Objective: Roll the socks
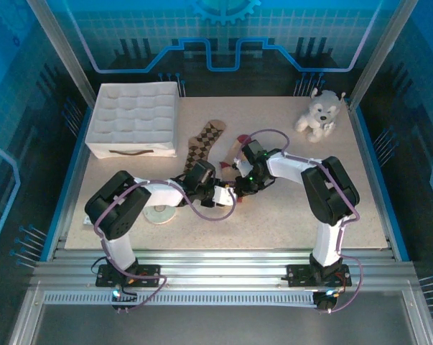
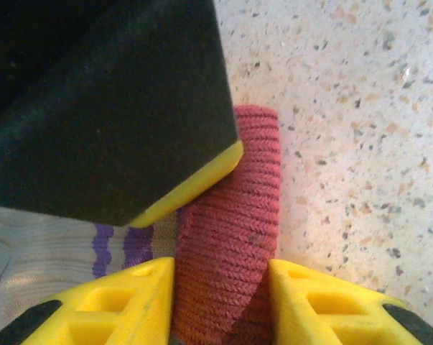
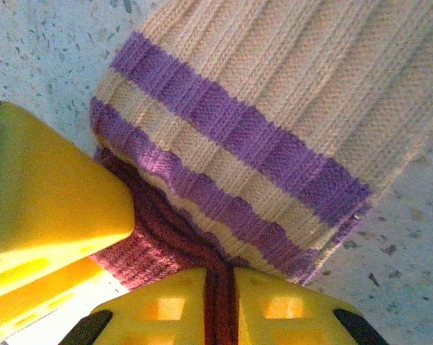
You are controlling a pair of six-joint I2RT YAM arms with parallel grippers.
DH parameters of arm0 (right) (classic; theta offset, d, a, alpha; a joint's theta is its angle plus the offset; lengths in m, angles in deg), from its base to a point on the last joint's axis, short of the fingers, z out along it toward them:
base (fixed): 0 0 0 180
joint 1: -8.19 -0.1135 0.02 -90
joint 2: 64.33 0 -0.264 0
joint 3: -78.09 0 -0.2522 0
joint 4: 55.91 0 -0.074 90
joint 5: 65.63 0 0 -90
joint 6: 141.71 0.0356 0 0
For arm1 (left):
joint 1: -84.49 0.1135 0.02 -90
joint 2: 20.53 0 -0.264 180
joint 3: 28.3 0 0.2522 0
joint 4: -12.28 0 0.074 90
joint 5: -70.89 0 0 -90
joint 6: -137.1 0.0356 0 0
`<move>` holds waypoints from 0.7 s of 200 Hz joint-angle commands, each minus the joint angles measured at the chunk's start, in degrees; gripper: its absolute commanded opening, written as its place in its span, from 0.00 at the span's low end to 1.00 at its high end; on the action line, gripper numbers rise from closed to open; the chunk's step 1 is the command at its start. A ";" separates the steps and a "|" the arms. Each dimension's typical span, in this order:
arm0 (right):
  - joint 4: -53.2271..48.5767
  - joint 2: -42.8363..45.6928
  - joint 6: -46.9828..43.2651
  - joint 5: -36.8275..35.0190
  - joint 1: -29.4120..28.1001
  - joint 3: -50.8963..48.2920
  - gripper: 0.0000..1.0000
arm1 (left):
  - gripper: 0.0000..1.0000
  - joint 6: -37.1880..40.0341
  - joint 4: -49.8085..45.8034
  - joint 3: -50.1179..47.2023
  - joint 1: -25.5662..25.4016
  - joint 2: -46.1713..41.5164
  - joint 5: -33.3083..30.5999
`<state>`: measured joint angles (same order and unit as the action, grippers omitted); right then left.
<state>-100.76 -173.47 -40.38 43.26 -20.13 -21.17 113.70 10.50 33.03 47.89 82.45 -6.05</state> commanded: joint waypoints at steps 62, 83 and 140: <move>-4.86 -3.08 -0.11 0.12 1.51 -0.55 0.15 | 0.35 4.05 -3.44 -1.38 0.39 0.70 -1.38; -5.42 -3.29 -0.19 0.36 1.60 -0.12 0.15 | 0.35 2.88 0.26 -3.74 0.15 -0.22 -3.03; -8.15 -4.74 -0.61 -1.34 1.66 1.28 0.15 | 0.43 -4.64 6.26 -6.59 0.98 -5.22 0.62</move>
<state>-102.95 -174.85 -40.38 45.47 -19.10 -19.53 112.92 15.64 28.36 48.04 80.18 -7.53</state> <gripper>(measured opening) 0.148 0.423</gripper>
